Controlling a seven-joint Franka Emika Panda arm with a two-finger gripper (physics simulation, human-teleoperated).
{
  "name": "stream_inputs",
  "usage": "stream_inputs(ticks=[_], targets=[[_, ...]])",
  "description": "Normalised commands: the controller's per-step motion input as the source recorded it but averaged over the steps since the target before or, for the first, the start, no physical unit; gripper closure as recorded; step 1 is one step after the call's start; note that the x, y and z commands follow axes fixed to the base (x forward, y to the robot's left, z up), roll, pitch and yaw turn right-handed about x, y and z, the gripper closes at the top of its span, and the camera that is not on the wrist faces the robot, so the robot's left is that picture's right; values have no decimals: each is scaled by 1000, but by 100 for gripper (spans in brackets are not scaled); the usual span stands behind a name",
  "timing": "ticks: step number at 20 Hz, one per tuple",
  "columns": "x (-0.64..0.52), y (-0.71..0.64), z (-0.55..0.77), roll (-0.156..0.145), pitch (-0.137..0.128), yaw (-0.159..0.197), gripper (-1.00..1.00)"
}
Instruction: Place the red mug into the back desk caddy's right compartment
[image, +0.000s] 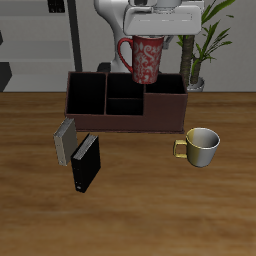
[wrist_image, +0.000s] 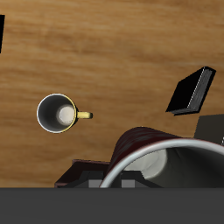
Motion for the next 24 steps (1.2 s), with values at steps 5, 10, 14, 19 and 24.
stream_inputs(ticks=[5, 10, 14, 19, 24], targets=[[-216, 38, -68, 51, 13, -3, 100], [-257, 20, -85, 10, -16, 20, 100], [-275, -1, -28, -2, -28, 5, 100], [-292, -18, -16, -56, -45, -28, 100], [-316, 78, 2, -61, -43, -25, 100]])
